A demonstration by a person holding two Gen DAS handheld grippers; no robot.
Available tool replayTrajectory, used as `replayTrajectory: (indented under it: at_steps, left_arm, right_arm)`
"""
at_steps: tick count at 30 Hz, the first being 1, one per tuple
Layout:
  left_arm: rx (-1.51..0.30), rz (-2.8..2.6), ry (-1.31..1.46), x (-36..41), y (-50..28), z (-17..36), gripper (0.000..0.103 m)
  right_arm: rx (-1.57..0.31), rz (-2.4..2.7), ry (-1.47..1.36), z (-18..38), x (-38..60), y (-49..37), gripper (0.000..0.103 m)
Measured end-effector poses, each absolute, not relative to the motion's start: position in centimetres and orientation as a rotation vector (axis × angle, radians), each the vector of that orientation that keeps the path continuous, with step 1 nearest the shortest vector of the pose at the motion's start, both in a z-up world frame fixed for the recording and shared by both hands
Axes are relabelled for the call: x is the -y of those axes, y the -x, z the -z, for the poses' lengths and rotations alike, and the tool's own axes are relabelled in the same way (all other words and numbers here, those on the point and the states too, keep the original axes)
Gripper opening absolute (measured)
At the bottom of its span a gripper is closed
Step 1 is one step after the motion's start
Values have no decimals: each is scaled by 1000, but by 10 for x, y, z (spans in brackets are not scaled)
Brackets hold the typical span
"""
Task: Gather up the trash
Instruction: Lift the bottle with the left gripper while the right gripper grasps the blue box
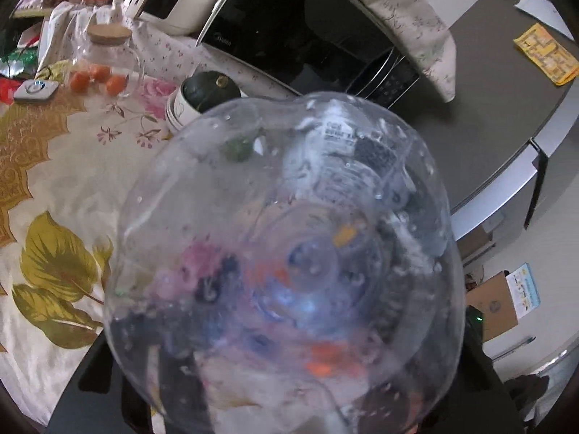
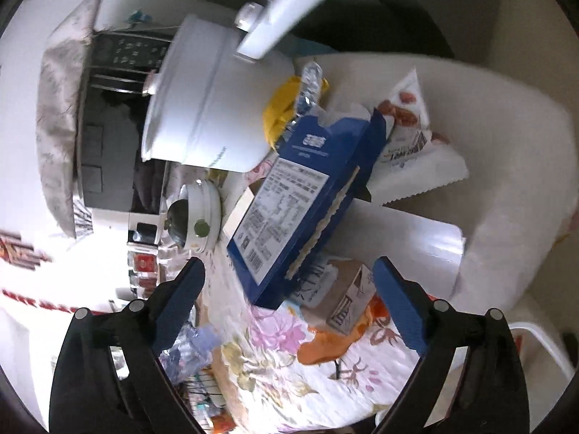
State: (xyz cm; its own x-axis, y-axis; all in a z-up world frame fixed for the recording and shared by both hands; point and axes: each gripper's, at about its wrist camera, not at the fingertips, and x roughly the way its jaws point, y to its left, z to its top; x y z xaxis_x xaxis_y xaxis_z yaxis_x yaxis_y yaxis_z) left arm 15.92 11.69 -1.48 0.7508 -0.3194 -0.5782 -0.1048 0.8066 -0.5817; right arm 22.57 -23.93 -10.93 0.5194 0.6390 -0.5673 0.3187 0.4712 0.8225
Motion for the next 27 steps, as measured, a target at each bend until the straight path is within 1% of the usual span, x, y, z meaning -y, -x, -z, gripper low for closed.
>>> replayTrajectory:
  at_steps: [4, 9, 13, 14, 15, 16, 17, 18, 20, 21, 27]
  left_arm:
    - [-713, 134, 578, -113, -156, 11, 50]
    - [-725, 145, 554, -113, -154, 13, 50]
    - [-750, 147, 550, -113, -154, 19, 50]
    - [-756, 148, 550, -113, -155, 21, 50]
    - [-761, 147, 548, -112, -155, 22, 50]
    - [-765, 147, 544, -112, -155, 24, 50]
    - [-767, 147, 541, -111, -155, 25, 50]
    - [-770, 147, 538, -110, -156, 26, 50]
    - [-774, 146, 531, -110, -156, 27, 50]
    - [-775, 145, 527, -109, -156, 28, 50]
    - [-783, 136, 542, -115, -157, 30, 50]
  right_arm:
    - [-1054, -238, -1132, 119, 233, -237, 86]
    - [-1050, -244, -1153, 128, 223, -254, 78]
    - [-1054, -239, -1163, 137, 219, -261, 77]
    - [-1051, -239, -1167, 139, 218, -264, 74]
    - [-1050, -240, -1168, 140, 216, -266, 69]
    - [-1047, -242, -1170, 141, 216, -269, 67]
    - [-1044, -246, -1173, 142, 217, -268, 62]
    - [-1040, -256, -1174, 143, 215, -270, 51]
    - [-1040, -263, -1181, 146, 214, -272, 36]
    - [-1036, -268, -1187, 145, 213, -271, 31]
    - [-1002, -297, -1155, 130, 212, -265, 26]
